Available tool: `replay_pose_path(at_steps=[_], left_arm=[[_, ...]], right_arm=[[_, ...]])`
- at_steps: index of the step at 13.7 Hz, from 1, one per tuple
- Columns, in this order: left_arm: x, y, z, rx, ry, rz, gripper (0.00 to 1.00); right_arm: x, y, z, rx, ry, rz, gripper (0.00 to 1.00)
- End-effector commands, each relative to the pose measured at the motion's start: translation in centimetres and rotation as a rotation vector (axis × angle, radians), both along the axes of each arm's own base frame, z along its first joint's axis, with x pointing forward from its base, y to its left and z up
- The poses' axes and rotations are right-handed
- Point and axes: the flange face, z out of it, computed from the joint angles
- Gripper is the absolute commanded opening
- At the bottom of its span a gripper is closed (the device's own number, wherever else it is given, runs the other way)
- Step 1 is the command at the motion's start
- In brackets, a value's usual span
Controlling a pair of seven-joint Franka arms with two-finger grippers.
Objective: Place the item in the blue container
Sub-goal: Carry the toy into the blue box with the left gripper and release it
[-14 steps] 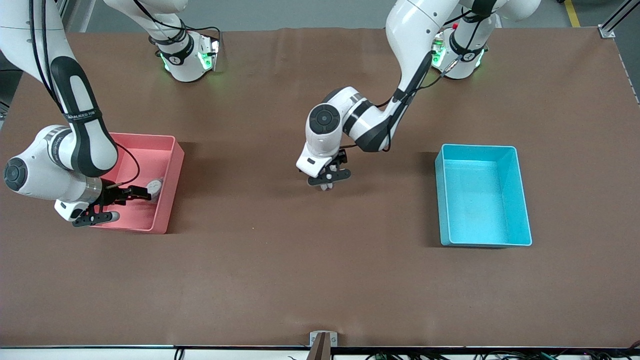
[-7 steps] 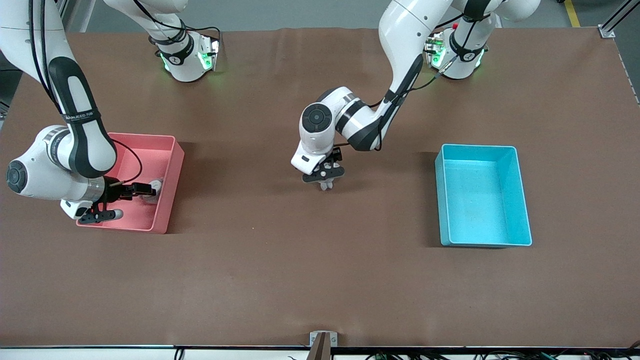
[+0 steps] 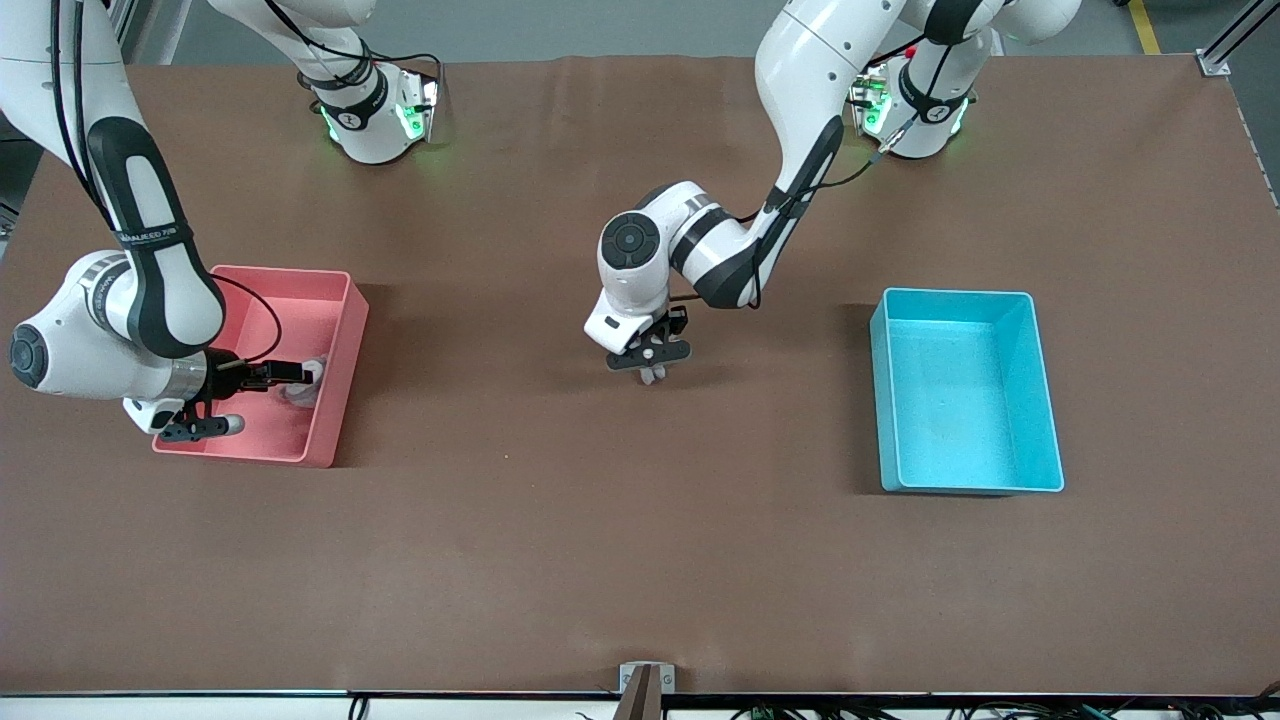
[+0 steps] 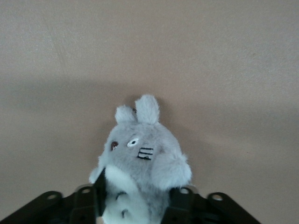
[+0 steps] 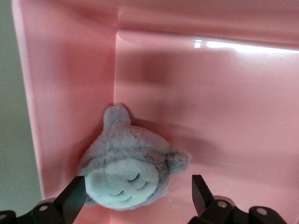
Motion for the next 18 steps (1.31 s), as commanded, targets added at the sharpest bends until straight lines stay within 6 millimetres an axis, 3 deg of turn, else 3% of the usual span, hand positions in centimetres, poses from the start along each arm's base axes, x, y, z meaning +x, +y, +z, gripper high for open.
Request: replay_pose_path(at_steps=[1,4,7,9,12,15,18], left_arm=[[0.5,-0.1,0.4,0.002,-0.024,-0.006,0.0],[2.3,1.9,2.5,0.034,-0.007,0.011,0.0],[6.1,6.4,8.8,0.044,-0.019,-0.066,0.0],[9.6,11.5,13.6,0.033,-0.026,-0.088,0.0],[13.6,20.0,17.4,0.041,0.004,-0.148,0.0],[16.7,28.8,18.6,0.046,0.059,-0.207,0.0],[19.2,37.4,18.0,0.032,0.093,-0.255,0.0]], right_arm=[[0.0,0.0,-0.8,0.042,-0.003,-0.019,1.0],[0.0,0.6,-0.9,0.07,0.002,-0.042,1.0],[-0.2,0.8,-1.8,0.085,0.016,-0.055,1.0],[-0.4,0.6,-2.5,0.087,0.027,-0.061,1.0],[-0.8,0.5,-3.9,0.093,0.052,-0.063,1.0],[-0.8,0.7,-3.9,0.094,0.055,-0.059,0.78],[-1.0,0.8,-3.9,0.109,0.073,-0.042,0.53]])
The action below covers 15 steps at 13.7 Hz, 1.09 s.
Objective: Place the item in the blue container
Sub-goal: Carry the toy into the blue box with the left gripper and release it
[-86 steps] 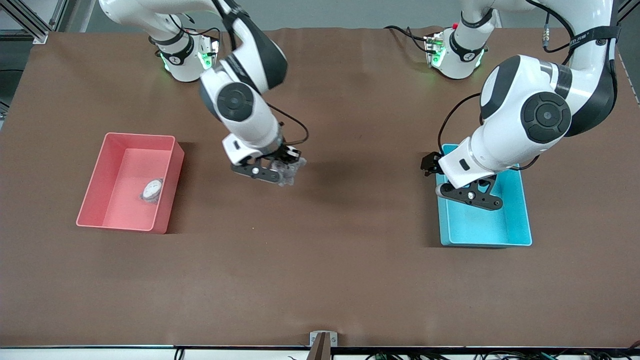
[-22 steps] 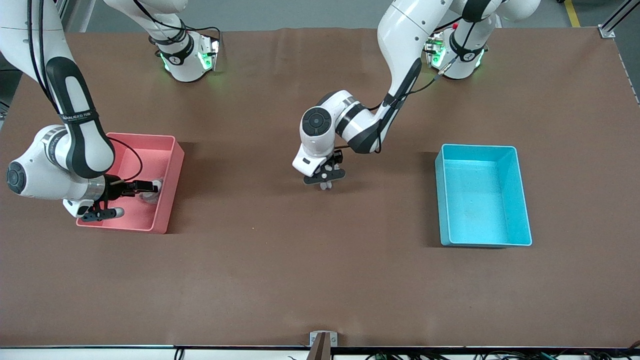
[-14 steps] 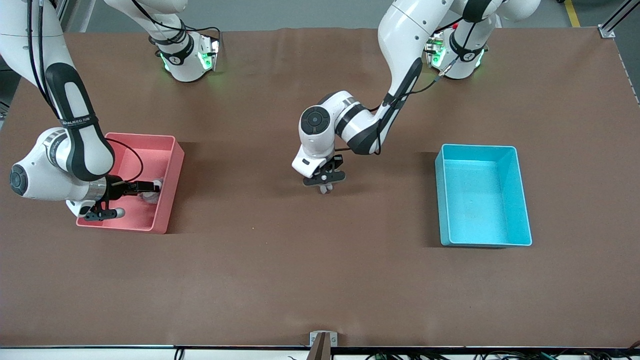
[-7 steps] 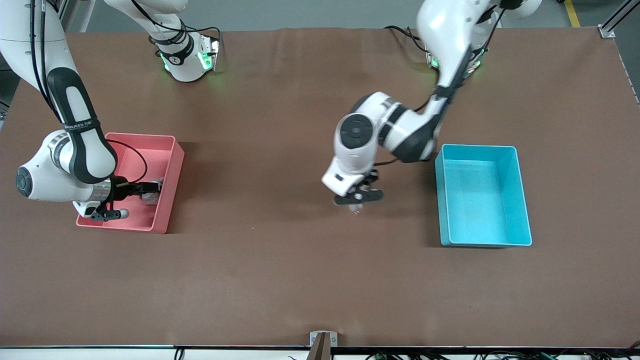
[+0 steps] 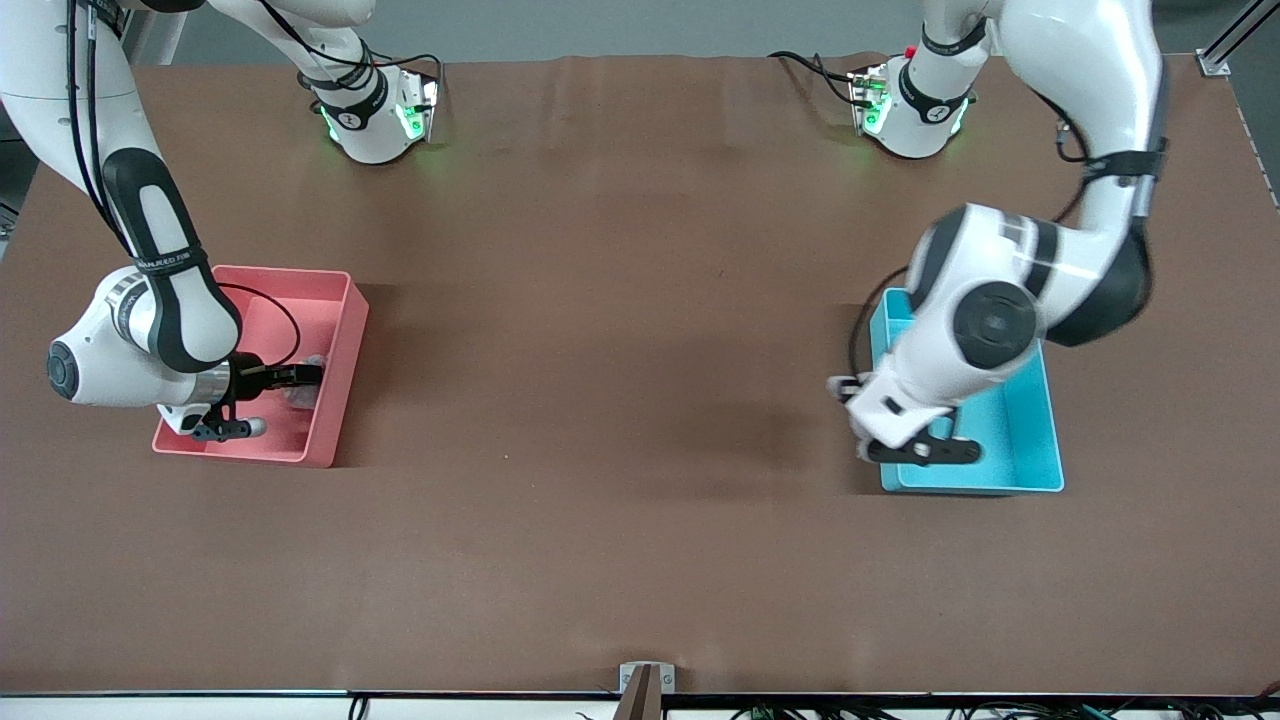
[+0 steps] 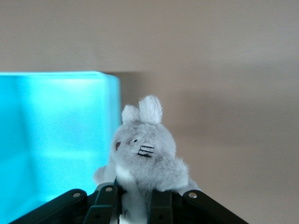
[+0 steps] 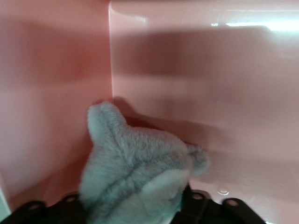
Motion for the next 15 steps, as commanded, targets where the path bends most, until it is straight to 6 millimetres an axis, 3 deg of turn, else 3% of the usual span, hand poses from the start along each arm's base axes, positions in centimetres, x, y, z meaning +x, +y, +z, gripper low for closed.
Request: replay_pose_path(at_steps=[1,3,4,5,6,7,10,12,15], left_arm=[[0.6,5.5,-0.8,0.002,0.038,-0.049,0.0],[1.0,9.2,-2.1,-0.002,0.065,-0.05,0.0],[1.0,10.2,-3.5,-0.001,0.086,-0.043,0.04],[0.8,10.3,-4.3,-0.001,0.102,-0.038,0.16],[0.7,10.3,-5.5,0.003,0.121,-0.035,0.41],[0.7,10.3,-6.1,0.006,0.127,-0.038,0.99],[0.9,10.3,-5.1,0.007,0.113,-0.029,1.0],[1.9,11.1,-2.8,0.0,0.067,-0.032,1.0],[3.8,15.7,1.8,-0.016,0.003,-0.017,1.0]], right_arm=[[-0.2,0.1,0.0,0.043,0.008,0.003,0.44],[-0.2,0.1,0.0,0.046,0.012,0.004,0.28],[-0.1,0.2,0.2,0.045,0.007,0.006,0.2],[0.0,0.2,0.3,0.045,0.005,0.009,0.16],[0.2,0.1,0.6,0.045,0.002,0.01,0.12],[0.5,0.2,1.0,0.048,0.0,0.02,0.09],[1.9,0.4,4.2,0.055,-0.005,0.053,0.05],[3.1,0.3,8.6,-0.018,-0.049,0.122,0.04],[4.6,3.0,15.3,-0.142,-0.042,0.125,0.04]])
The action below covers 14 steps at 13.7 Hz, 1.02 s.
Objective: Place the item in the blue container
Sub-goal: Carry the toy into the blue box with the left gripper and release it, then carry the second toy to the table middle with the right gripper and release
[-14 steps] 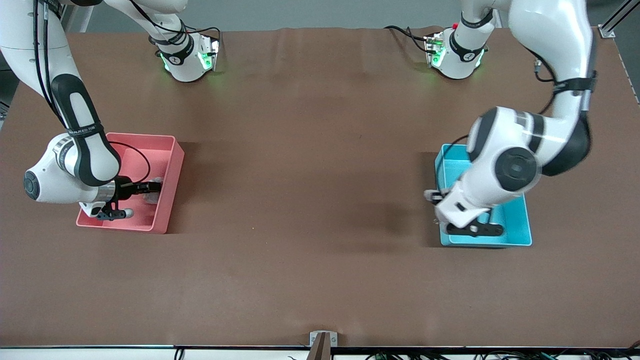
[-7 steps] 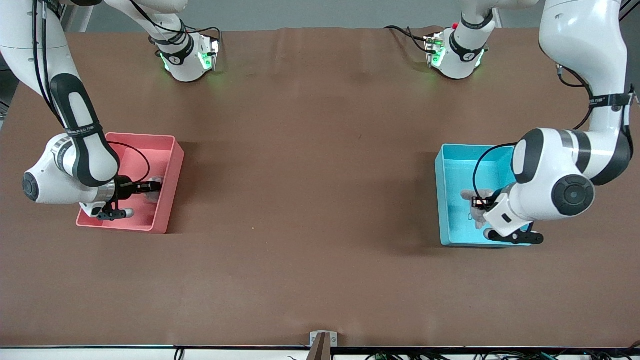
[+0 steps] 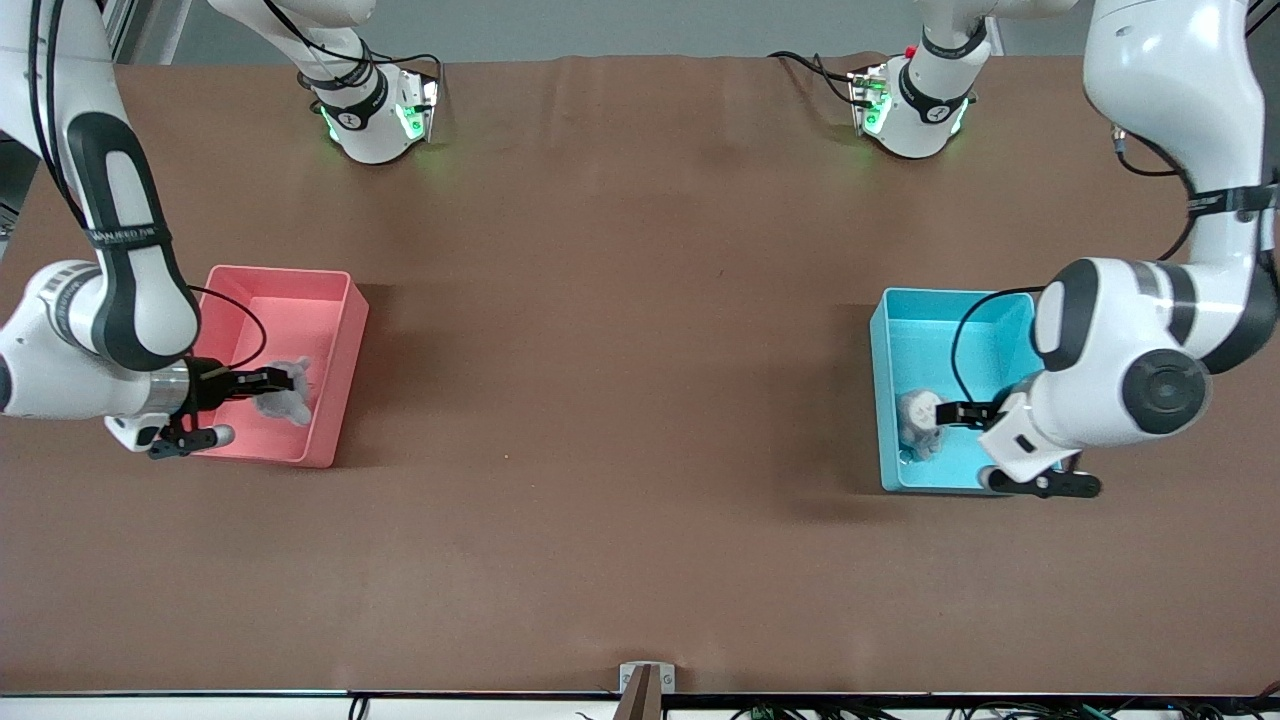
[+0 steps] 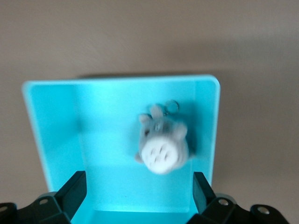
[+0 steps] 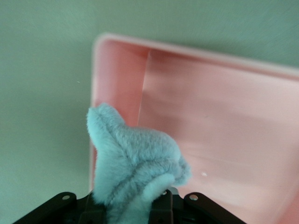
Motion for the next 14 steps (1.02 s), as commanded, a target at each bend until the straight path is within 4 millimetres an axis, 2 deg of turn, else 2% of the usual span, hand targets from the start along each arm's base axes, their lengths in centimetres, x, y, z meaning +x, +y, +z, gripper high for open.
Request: replay_pose_path(at_steps=[1,2,3,4,5,6,7,9,11,12,14], left_arm=[[0.9,3.1,4.4,-0.005,-0.036,-0.042,1.0],[0.6,3.2,6.4,-0.006,-0.032,-0.065,1.0],[0.2,2.8,7.4,-0.012,-0.008,-0.067,1.0],[-0.2,2.9,9.9,-0.015,-0.017,-0.062,1.0],[-0.7,3.0,12.1,-0.016,-0.041,-0.062,1.0],[-1.2,2.8,13.9,-0.02,-0.064,-0.065,1.0],[-1.6,2.2,14.9,-0.022,-0.079,-0.074,1.0],[-2.1,0.2,16.1,-0.03,-0.096,-0.105,1.0],[-2.6,-2.5,16.5,-0.049,-0.101,-0.138,1.0],[-2.8,-3.6,16.3,-0.052,-0.096,-0.128,1.0],[-3.4,-7.5,15.6,-0.054,-0.083,-0.015,1.0]], right_arm=[[0.5,4.4,6.9,-0.104,0.028,-0.015,0.04],[0.6,6.9,8.7,-0.125,0.041,-0.027,0.04],[0.4,10.1,10.4,-0.147,0.058,-0.052,0.04],[0.1,14.1,11.8,-0.178,0.073,-0.094,0.04],[-0.6,19.8,12.8,-0.219,0.082,-0.14,0.04],[-1.6,25.2,13.1,-0.25,0.08,-0.185,0.04],[-3.1,30.8,13.1,-0.271,0.068,-0.215,0.04],[-5.9,40.2,13.0,-0.285,0.002,-0.326,0.04],[-8.8,48.5,9.6,-0.27,-0.051,-0.395,0.04],[-9.9,51.7,7.6,-0.253,-0.07,-0.43,0.04],[-13.0,57.5,2.1,-0.227,-0.099,-0.455,0.05]])
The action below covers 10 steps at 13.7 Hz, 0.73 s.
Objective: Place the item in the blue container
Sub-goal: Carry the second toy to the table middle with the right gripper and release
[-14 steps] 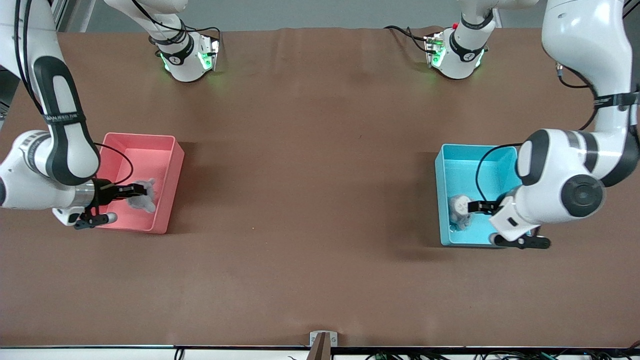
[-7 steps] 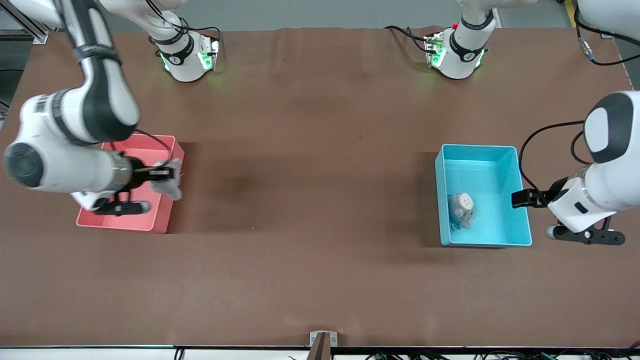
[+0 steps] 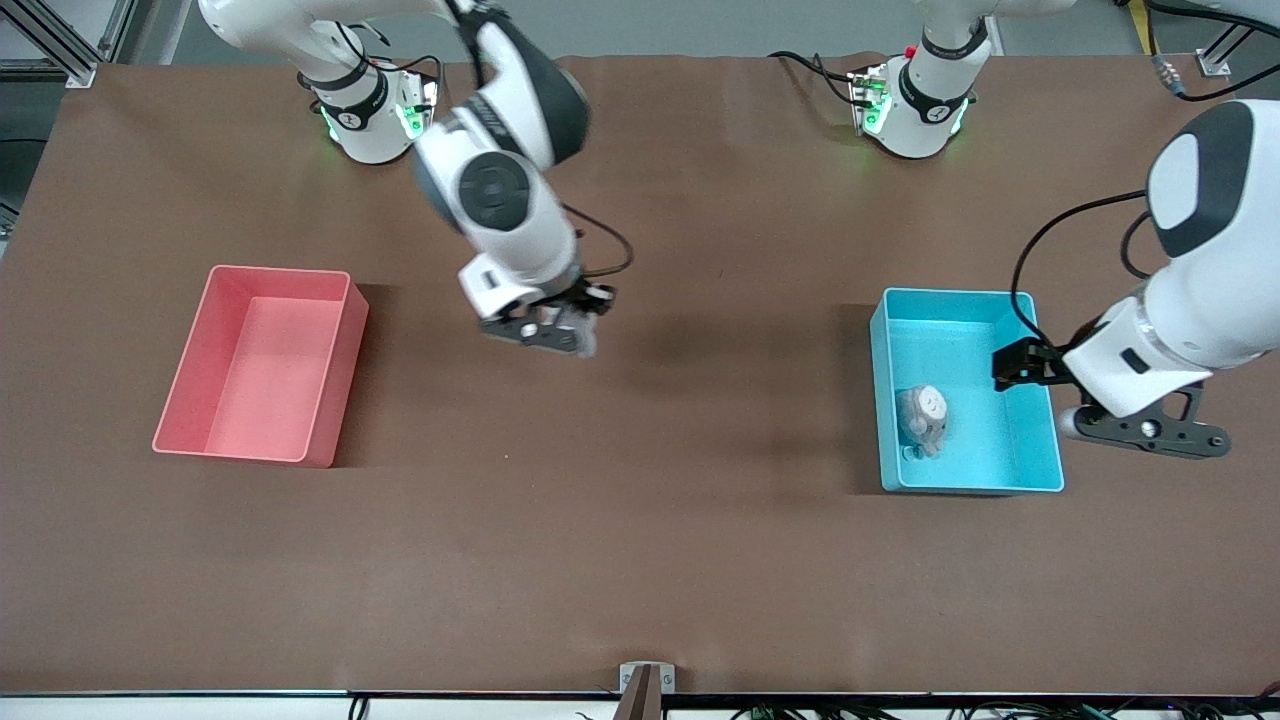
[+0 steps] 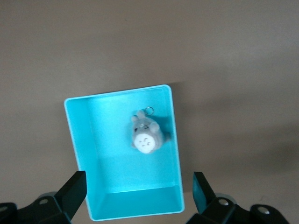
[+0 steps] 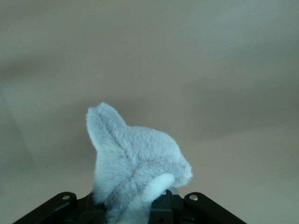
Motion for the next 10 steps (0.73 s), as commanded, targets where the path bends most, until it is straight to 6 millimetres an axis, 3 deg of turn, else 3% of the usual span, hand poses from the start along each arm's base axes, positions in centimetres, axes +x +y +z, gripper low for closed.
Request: replay_pose_path(at_steps=[1,2,5,8,9,10], left_arm=[[-1.2,-4.9,-0.7,-0.009,0.028,0.129,1.0],[-1.7,-7.5,-1.9,-0.002,0.049,0.189,1.0],[-3.0,-13.7,-5.6,0.037,0.095,0.3,1.0],[-4.1,-19.1,-9.1,0.053,0.096,0.313,1.0],[-4.1,-19.9,-10.2,0.053,0.098,0.313,1.0],[-4.1,-20.7,-11.2,0.053,0.099,0.321,1.0]], right_arm=[[-2.5,6.0,-7.3,0.013,-0.046,-0.048,0.05],[-3.7,8.4,-10.0,0.03,-0.069,-0.057,0.05],[-4.0,10.6,-14.8,0.087,-0.129,-0.064,0.05],[-4.1,10.6,-16.0,0.087,-0.134,-0.06,0.11],[-4.1,10.6,-16.0,0.087,-0.134,-0.057,0.13],[-4.1,10.6,-16.0,0.087,-0.134,-0.057,0.24]])
